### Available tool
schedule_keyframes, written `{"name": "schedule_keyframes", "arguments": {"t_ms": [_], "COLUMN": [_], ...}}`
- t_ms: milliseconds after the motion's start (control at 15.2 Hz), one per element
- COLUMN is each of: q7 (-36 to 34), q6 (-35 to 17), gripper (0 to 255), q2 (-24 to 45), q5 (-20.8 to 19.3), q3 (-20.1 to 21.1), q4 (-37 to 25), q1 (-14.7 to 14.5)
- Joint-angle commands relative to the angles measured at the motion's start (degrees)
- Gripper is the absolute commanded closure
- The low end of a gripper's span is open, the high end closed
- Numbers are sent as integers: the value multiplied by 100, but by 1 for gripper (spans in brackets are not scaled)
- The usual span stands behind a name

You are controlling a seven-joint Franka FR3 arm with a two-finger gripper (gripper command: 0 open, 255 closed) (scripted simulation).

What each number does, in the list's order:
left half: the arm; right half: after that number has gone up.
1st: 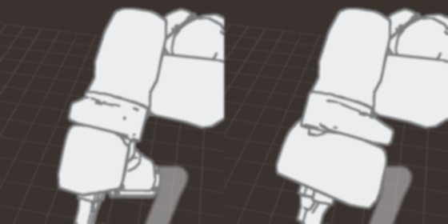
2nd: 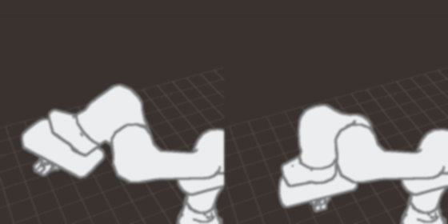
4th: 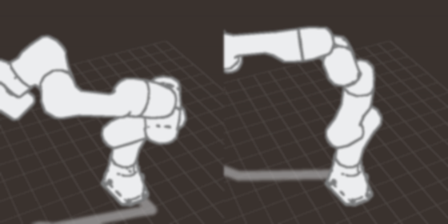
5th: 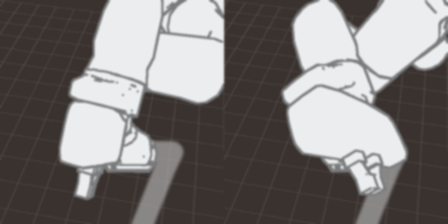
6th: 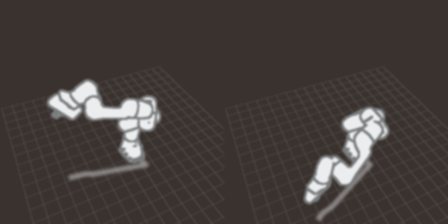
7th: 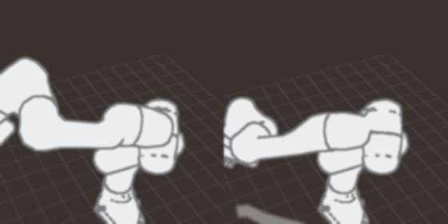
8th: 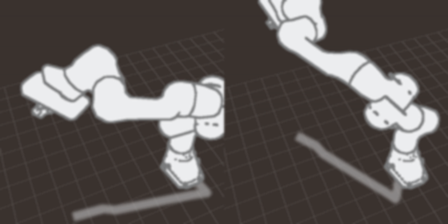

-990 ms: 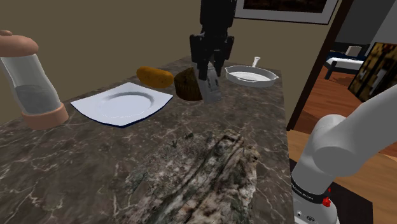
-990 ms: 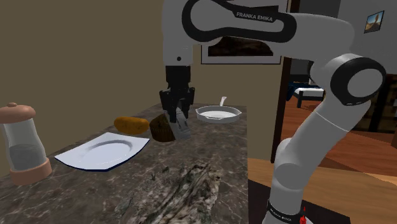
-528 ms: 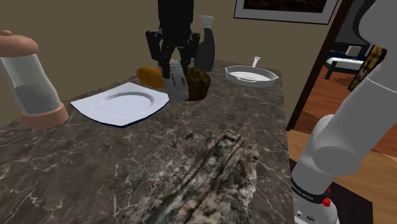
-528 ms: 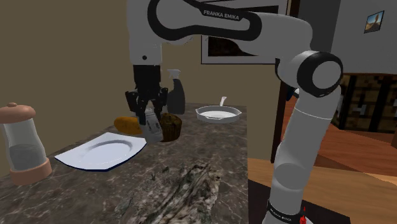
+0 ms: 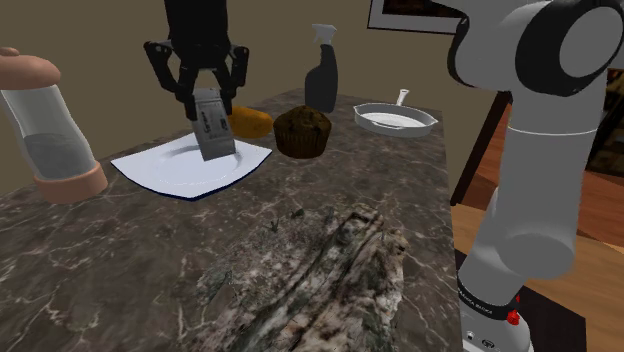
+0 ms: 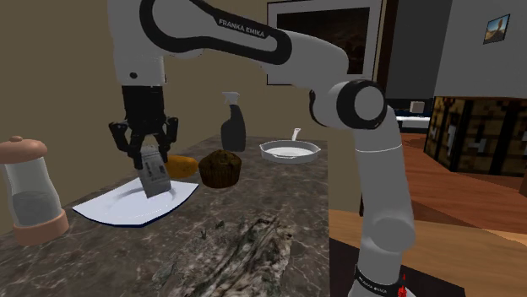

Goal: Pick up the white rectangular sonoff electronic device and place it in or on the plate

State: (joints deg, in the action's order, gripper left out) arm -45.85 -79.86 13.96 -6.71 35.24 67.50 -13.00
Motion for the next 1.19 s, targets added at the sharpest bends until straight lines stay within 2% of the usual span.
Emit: {"name": "schedule_keyframes", "arguments": {"t_ms": [0,330,726,924,1122], "q7": [-256,-203,-151,-132,-132], "q6": [520,-113,-734,-967,-967], "gripper": [255,255,255,255,255], "q2": [1053,669,387,303,303], "q5": [-640,-379,-209,-159,-159], "q3": [34,-2,1,-5,-5], "q4": [-1449,-464,414,720,720], "q1": [-601,-318,-92,-30,-30]}}
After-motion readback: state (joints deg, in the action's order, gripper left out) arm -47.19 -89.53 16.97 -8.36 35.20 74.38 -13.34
